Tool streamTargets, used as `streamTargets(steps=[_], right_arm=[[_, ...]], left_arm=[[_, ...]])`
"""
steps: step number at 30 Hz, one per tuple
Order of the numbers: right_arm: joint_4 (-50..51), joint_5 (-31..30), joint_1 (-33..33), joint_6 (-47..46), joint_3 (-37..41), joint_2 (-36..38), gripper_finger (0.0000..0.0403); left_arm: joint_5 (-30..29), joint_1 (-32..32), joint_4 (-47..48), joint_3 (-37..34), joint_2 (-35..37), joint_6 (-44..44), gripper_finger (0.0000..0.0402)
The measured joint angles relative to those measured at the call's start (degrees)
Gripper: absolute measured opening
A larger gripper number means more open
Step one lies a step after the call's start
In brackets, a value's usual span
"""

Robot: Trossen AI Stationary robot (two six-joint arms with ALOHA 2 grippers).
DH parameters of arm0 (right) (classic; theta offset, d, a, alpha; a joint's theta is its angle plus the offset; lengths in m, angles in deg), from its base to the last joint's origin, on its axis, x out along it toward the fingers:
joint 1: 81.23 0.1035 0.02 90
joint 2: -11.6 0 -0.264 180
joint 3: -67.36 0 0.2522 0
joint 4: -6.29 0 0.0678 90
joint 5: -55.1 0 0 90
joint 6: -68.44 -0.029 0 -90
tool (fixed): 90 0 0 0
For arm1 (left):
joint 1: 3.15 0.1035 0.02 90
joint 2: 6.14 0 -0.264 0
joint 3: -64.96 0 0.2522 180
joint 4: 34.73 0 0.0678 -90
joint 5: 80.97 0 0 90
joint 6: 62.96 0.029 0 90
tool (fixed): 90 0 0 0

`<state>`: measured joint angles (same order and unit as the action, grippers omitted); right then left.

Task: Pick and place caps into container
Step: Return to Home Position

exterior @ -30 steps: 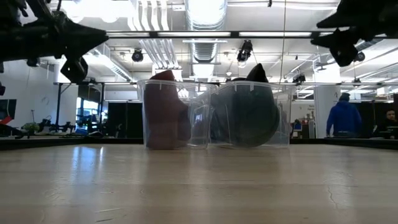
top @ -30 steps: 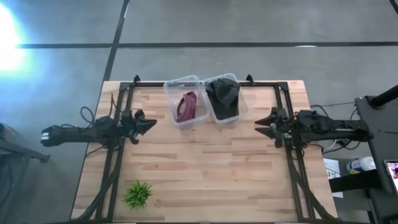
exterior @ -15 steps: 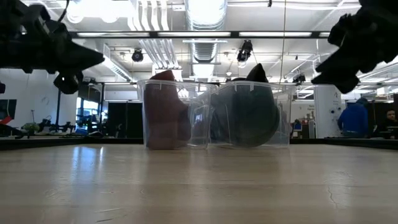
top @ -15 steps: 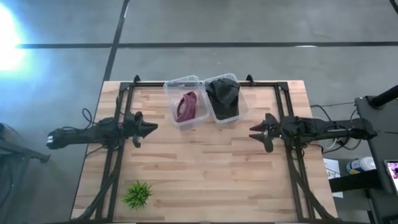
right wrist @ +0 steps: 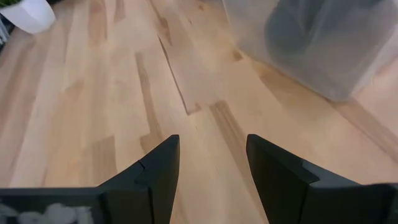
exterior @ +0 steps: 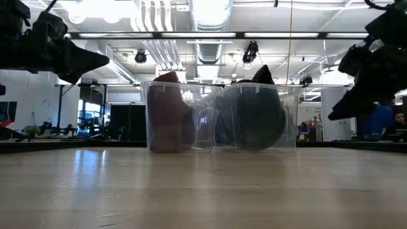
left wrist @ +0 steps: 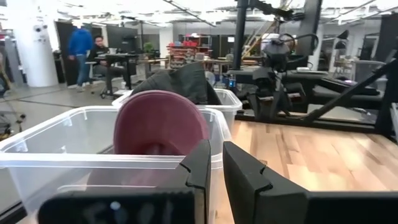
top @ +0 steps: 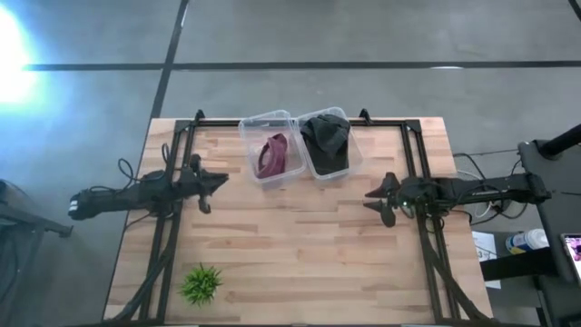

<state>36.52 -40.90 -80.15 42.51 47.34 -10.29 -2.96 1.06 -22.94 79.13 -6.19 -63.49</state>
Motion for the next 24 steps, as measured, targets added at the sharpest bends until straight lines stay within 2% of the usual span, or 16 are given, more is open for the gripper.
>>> streamTargets(steps=[24], right_arm=[[-0.44,0.00,0.02,-0.01,0.36,0.02,0.0183]], left_arm=[[-0.44,0.22,-0.81,0.13,-0.22,-0.15,0.0037]])
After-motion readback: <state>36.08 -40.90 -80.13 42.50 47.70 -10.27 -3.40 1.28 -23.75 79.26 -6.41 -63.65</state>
